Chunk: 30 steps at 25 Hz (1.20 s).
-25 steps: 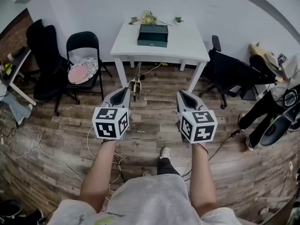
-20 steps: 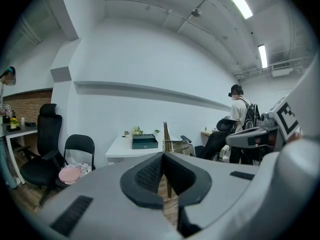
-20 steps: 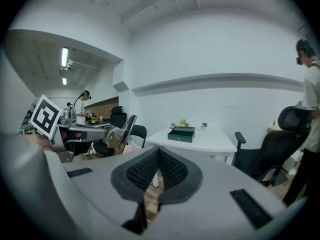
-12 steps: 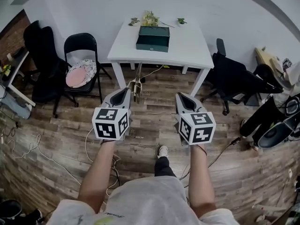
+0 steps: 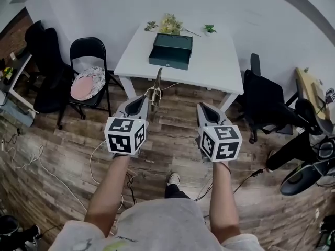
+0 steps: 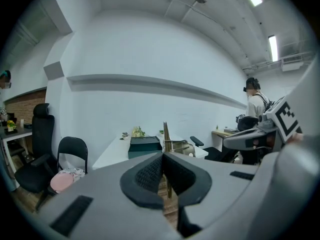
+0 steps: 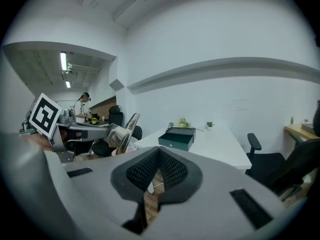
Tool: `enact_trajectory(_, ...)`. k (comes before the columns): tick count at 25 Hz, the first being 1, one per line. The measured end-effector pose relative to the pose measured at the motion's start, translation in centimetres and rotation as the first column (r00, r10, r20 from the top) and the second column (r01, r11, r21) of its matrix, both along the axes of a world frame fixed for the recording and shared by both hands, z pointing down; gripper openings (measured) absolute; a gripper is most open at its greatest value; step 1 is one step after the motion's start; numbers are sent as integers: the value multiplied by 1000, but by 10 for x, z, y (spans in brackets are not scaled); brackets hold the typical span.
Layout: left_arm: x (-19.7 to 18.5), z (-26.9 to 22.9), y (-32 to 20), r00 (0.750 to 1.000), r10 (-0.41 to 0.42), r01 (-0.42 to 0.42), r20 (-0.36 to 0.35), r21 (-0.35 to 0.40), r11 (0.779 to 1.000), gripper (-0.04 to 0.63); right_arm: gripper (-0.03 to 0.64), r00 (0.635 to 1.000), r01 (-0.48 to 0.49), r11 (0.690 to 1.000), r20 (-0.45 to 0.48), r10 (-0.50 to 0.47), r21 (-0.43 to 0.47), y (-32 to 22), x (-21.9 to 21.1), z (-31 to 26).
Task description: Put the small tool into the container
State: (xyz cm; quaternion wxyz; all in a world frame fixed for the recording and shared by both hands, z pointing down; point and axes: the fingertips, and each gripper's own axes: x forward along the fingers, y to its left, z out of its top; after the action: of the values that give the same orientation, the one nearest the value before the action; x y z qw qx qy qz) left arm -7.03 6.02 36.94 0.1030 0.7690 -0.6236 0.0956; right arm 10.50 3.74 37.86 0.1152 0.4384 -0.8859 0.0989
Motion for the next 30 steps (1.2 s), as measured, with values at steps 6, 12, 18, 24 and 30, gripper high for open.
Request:
enact_trajectory(6, 10, -2, -50, 999, -33, 33, 12, -10, 999, 0, 3, 999, 45, 999, 6, -45, -3, -55, 5, -2)
enact_trajectory(12, 16, -4, -78, 998, -57, 57, 21, -8, 998, 0, 3, 997, 74, 997, 7, -74, 1, -85, 9, -2)
enact_trajectory(18, 20, -3, -98, 997, -66, 67, 25, -15, 998, 0, 3, 996, 90, 996, 12, -89, -6, -108, 11, 1)
enact_trajectory(24, 22, 0, -115, 997, -69, 70, 28, -23, 997, 0, 3, 995, 96, 995, 14, -96, -15, -124, 12, 6)
enact_trajectory(30, 15, 3, -126, 996, -81, 82, 31, -19, 996, 0, 3, 994, 108, 994, 14, -108, -7, -139, 5, 6)
